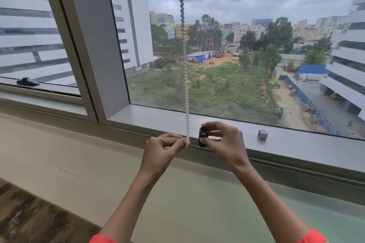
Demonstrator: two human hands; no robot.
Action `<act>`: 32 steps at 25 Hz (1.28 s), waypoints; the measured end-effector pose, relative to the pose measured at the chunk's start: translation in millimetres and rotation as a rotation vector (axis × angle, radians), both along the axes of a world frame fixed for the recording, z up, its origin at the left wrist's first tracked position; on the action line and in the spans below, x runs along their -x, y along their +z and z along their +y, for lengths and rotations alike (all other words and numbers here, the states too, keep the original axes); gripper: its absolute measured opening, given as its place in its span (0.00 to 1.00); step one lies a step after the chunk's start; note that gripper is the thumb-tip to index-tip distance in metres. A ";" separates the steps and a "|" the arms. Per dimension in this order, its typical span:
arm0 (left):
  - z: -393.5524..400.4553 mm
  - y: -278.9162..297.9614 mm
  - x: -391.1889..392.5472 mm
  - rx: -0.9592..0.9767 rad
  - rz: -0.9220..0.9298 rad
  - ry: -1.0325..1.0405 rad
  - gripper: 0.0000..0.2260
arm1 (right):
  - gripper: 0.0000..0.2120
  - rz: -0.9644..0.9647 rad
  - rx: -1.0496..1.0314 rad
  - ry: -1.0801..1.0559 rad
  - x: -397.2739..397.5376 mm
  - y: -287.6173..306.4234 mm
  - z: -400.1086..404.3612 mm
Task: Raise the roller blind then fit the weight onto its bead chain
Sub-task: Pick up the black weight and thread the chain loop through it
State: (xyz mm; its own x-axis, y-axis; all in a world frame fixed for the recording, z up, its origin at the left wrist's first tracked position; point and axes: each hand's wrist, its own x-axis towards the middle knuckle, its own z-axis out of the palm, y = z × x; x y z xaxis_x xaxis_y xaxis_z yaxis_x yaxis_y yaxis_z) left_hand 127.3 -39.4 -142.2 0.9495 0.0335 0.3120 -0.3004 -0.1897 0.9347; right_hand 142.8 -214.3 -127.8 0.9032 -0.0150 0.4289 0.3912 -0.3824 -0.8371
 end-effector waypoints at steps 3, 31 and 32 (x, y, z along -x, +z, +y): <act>12.7 -0.6 4.7 0.039 -0.006 -0.008 0.02 | 0.21 0.064 0.003 0.043 8.0 -16.9 20.2; 26.7 20.6 42.0 0.186 0.114 -0.346 0.22 | 0.38 0.076 -0.129 0.429 47.0 11.8 27.0; 26.8 20.5 42.7 0.238 0.140 -0.381 0.22 | 0.38 0.076 -0.133 0.436 48.1 13.2 27.0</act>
State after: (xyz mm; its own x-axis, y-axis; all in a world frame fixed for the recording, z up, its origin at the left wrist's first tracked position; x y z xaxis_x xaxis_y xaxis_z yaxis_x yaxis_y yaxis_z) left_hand 84.6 -12.6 -121.7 0.9405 -0.2705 0.2059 -0.1750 0.1340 0.9754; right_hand 94.7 -187.3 -114.6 0.8660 0.3233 0.3816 0.4277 -0.0832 -0.9001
